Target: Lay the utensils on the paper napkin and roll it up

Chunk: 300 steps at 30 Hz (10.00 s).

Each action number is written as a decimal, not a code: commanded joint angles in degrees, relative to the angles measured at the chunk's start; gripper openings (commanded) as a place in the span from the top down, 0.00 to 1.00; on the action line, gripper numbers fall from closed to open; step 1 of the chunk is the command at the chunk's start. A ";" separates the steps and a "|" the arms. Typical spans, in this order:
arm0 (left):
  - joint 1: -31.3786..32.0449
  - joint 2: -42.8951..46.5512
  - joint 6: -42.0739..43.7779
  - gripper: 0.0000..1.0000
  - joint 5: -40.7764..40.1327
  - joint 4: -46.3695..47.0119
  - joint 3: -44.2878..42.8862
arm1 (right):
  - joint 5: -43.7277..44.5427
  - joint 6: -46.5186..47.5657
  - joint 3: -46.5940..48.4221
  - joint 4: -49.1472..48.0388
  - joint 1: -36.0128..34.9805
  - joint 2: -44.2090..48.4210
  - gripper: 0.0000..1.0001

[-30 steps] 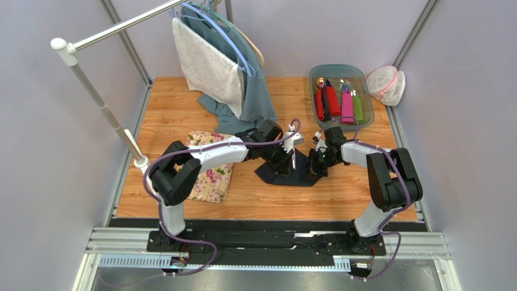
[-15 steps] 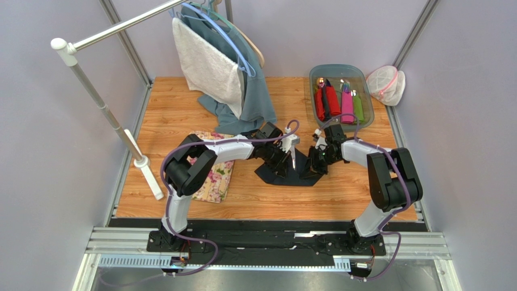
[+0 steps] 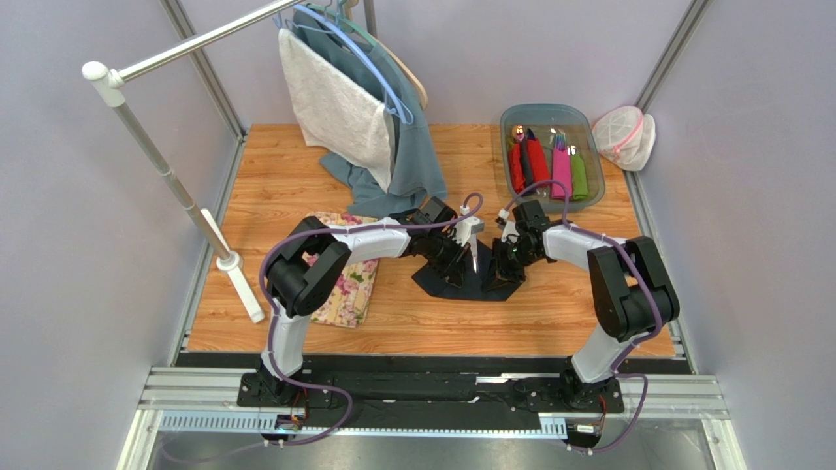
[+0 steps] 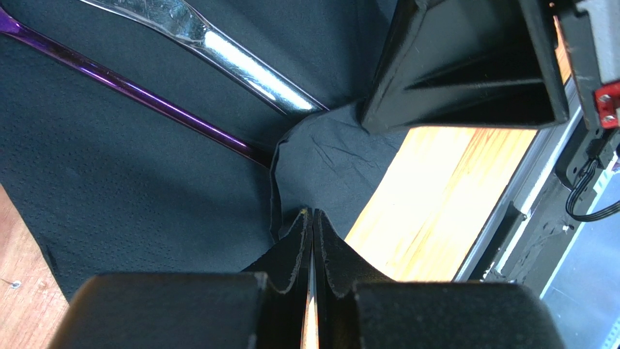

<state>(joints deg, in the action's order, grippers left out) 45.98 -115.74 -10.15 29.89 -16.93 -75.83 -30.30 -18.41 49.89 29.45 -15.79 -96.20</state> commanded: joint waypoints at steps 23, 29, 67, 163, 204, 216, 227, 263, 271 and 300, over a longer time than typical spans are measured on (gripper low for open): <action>-0.27 -0.53 -2.15 0.91 1.49 1.20 -2.21 | 10.96 4.09 4.16 2.71 -4.25 -0.12 0.88; -0.71 -0.53 -2.50 0.91 1.75 1.20 -1.69 | 12.90 4.79 5.22 4.38 -4.69 -0.21 0.85; -0.71 -2.47 -5.23 0.92 3.33 2.16 -3.09 | 9.30 6.20 4.69 8.34 11.31 -0.03 0.21; -3.17 0.96 -9.45 1.00 5.35 2.51 4.55 | -9.77 -9.45 11.72 1.13 -2.58 -6.72 0.99; -5.81 2.54 -9.97 0.98 4.65 1.02 6.05 | -7.75 -4.61 10.23 -4.41 -6.27 -7.42 0.70; -11.78 12.81 -14.37 0.79 10.01 11.47 16.15 | -9.77 -6.81 11.11 -5.81 -6.27 -8.39 0.45; -12.75 17.66 -13.05 0.76 9.58 11.57 19.93 | -11.45 -9.01 12.95 -6.69 -6.36 -6.63 0.43; -17.06 17.04 -21.58 0.69 12.91 18.42 21.69 | -6.35 -7.78 13.13 0.25 -8.03 -5.23 0.29; -17.06 17.04 -22.01 0.69 13.00 19.12 21.78 | -6.43 -8.39 12.78 -2.45 -7.94 -4.96 0.29; -16.01 9.75 -27.03 0.82 13.36 19.57 13.61 | -11.09 -11.03 13.39 -8.27 -8.03 -12.25 0.52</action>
<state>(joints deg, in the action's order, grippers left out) 29.04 -104.51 -36.45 43.00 1.58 -58.22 -40.07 -29.52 62.72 23.00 -23.59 -107.72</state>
